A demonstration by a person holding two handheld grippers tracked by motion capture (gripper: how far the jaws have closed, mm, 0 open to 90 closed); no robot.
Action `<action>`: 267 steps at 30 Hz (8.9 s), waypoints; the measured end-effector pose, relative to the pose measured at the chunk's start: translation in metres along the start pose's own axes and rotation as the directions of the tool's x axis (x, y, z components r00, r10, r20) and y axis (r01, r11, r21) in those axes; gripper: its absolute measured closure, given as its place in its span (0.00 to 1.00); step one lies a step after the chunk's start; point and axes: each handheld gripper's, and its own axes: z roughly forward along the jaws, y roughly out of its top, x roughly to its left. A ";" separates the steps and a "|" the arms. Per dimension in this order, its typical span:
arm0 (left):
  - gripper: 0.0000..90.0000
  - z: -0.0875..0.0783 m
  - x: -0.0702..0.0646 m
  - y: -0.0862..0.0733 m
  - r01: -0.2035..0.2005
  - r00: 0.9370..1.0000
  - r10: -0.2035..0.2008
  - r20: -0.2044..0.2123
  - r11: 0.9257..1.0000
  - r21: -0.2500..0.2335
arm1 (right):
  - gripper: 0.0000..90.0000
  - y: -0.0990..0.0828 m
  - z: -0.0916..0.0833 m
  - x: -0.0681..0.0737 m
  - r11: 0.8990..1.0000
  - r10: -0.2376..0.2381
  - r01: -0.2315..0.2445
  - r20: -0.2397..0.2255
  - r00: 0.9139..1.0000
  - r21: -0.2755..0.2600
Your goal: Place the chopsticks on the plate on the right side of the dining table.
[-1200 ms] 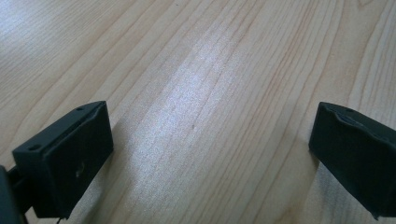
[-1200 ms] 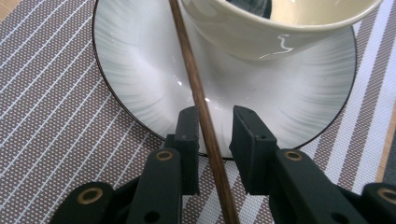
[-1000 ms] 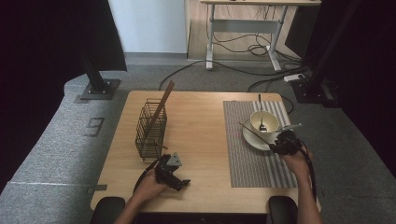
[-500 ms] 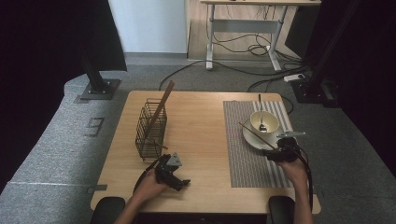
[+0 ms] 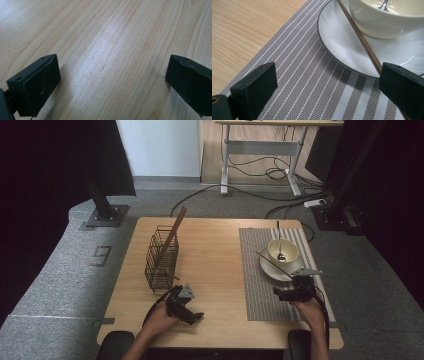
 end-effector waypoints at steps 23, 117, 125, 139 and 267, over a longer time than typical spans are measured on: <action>0.00 0.003 0.000 0.003 -0.018 1.000 0.018 0.015 1.000 0.000 | 0.02 -0.012 0.018 -0.023 0.999 0.052 -0.053 0.073 0.996 0.013; 0.00 0.004 0.000 0.004 -0.023 1.000 0.023 0.019 1.000 -0.001 | 0.00 -0.009 0.017 -0.049 0.998 0.067 -0.063 0.174 0.983 -0.026; 0.00 0.004 0.000 0.004 -0.022 1.000 0.022 0.019 1.000 -0.003 | 0.00 -0.019 -0.002 -0.038 0.998 0.049 -0.043 0.146 0.988 -0.041; 0.00 0.003 -0.001 0.004 -0.016 1.000 0.016 0.014 1.000 -0.003 | 0.00 -0.039 -0.042 -0.006 1.000 0.003 -0.002 0.089 0.996 -0.018; 0.00 0.001 -0.005 0.001 -0.025 0.999 0.025 0.029 1.000 -0.005 | 0.68 0.192 0.077 0.257 0.902 -0.431 0.401 -0.387 0.815 -0.162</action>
